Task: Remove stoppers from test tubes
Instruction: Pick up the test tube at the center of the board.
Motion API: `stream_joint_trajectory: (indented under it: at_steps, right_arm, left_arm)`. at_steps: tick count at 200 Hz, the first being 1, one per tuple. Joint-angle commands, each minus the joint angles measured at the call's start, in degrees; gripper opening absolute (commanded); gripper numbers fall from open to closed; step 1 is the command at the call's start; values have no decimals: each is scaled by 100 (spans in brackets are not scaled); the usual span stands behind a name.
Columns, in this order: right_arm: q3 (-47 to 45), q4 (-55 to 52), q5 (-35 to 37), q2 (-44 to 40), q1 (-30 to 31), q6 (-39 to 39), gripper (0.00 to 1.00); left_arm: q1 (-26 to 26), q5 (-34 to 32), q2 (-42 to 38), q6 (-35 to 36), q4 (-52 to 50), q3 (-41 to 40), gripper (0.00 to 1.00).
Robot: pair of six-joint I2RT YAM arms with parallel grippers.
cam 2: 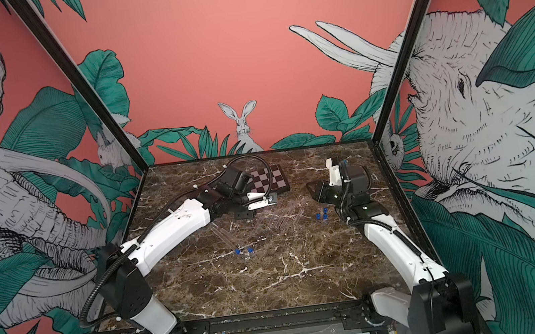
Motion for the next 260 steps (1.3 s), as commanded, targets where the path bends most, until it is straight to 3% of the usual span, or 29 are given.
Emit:
stream_joint_trajectory:
  at_steps: [1, 27, 61, 144, 196, 244, 260]
  right_arm:
    - [-148, 1273, -817, -31, 32, 499, 40]
    - [-189, 1645, -1087, -181, 39, 589, 41]
    - [-277, 1889, -1159, -327, 90, 650, 44]
    - [65, 1764, -702, 135, 611, 335, 47]
    - [47, 1812, -26, 134, 660, 386, 30]
    - [35, 2032, 6, 224, 653, 554, 15]
    - [32, 2029, 28, 229, 658, 556, 14]
  left_arm:
    - [-48, 681, 26, -1295, 603, 252, 14]
    - [-49, 1119, 165, -2227, 1132, 490, 14]
    - [-49, 1539, 401, -2943, 1463, 822, 14]
    - [-312, 1674, 759, -3029, 1449, 1216, 14]
    - [-365, 1676, 698, -2932, 1393, 1162, 15]
    - [-400, 1683, 587, -2861, 1468, 1013, 22]
    - [-409, 1714, 553, -2847, 1504, 969, 23]
